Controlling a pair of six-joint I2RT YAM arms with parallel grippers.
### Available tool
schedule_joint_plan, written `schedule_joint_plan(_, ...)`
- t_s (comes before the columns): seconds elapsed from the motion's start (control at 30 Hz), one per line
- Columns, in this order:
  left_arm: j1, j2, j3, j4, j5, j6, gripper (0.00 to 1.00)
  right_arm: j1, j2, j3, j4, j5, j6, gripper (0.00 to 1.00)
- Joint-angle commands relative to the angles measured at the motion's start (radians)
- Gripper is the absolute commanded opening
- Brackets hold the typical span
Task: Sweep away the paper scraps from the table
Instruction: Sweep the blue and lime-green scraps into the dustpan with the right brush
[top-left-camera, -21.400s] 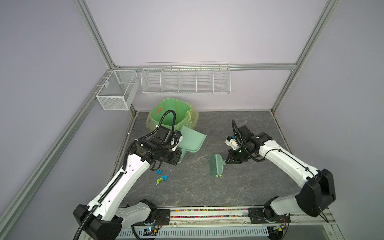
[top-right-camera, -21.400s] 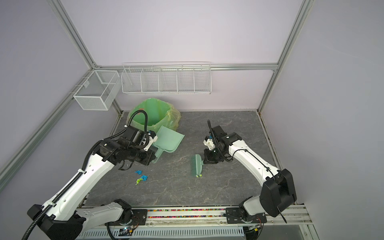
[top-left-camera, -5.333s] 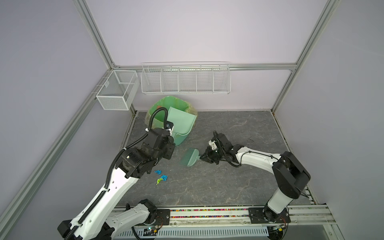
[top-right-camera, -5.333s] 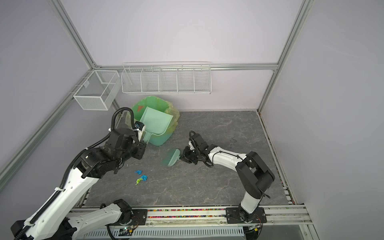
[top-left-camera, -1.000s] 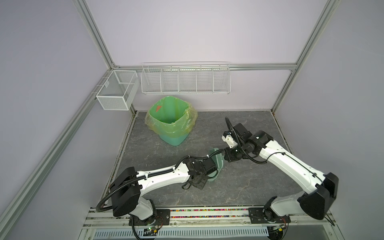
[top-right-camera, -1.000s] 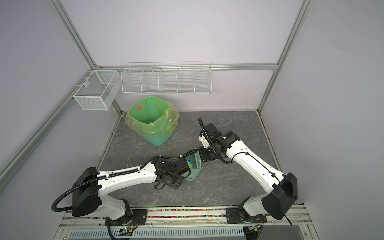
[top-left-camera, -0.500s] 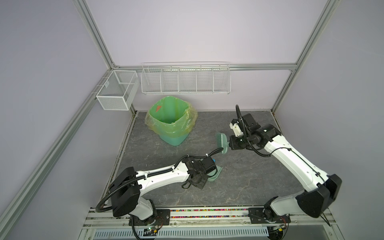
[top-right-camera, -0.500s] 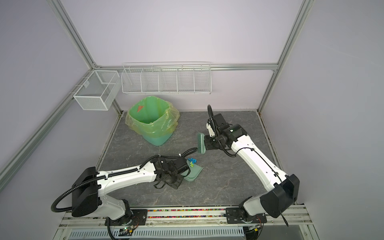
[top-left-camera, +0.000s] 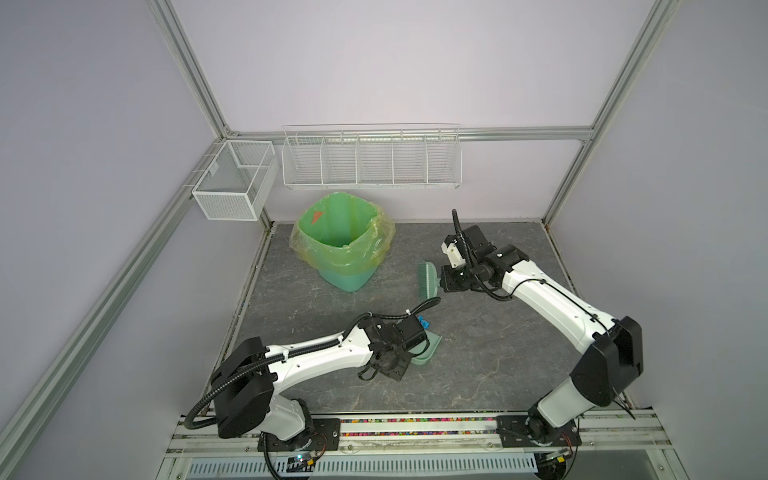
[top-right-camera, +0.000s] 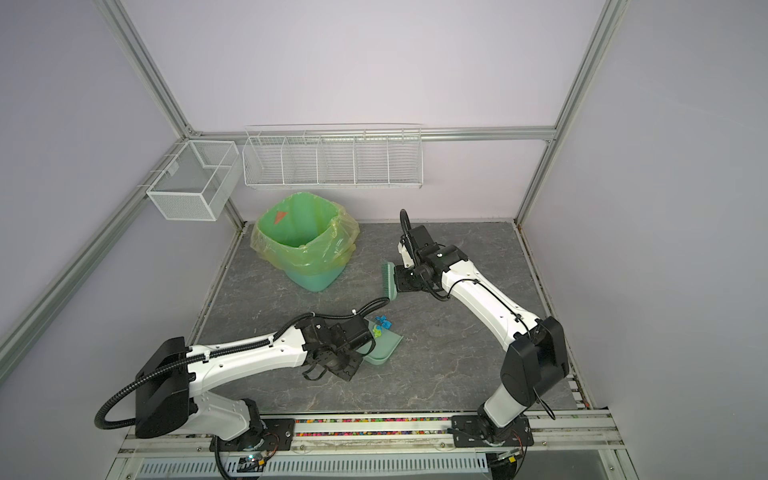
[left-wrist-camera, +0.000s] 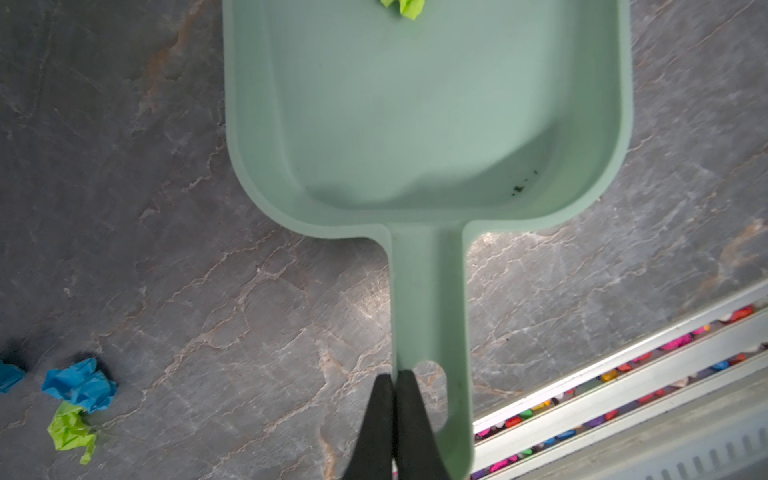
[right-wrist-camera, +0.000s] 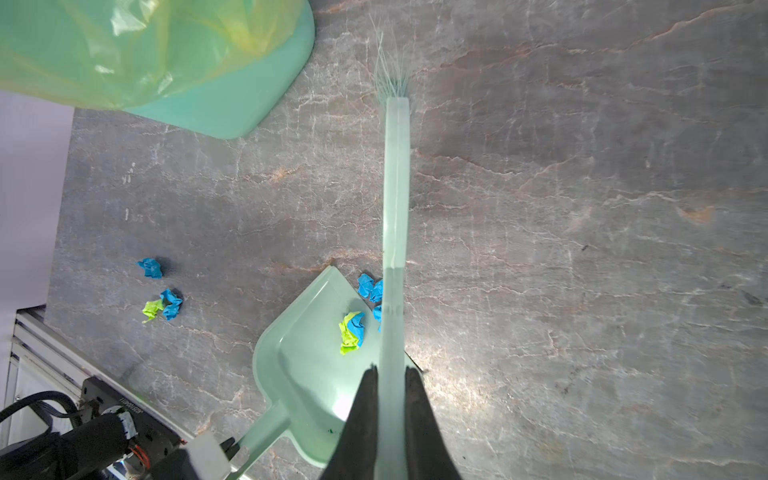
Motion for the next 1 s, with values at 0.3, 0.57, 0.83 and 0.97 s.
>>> schedule_joint_plan(0.3, 0.047, 0.02, 0.009, 0.002, -0.004, 0.031, 0.0, 0.127, -0.133, -0.181, 0.005, -0.04, 0.1, 0.07)
schedule_joint_plan(0.57, 0.057, 0.038, 0.009, 0.018, -0.007, 0.052, 0.0, 0.252, -0.272, -0.227, 0.014, -0.036, 0.217, 0.07)
schedule_joint_plan(0.83, 0.07, 0.038, -0.01, 0.032, 0.002, 0.056, 0.0, 0.227, -0.285, -0.133, -0.089, 0.148, 0.169, 0.07)
schedule_joint_plan(0.97, 0.072, 0.019, -0.018, 0.033, 0.007, 0.053, 0.0, 0.188, -0.244, -0.084, -0.018, 0.134, 0.148, 0.07)
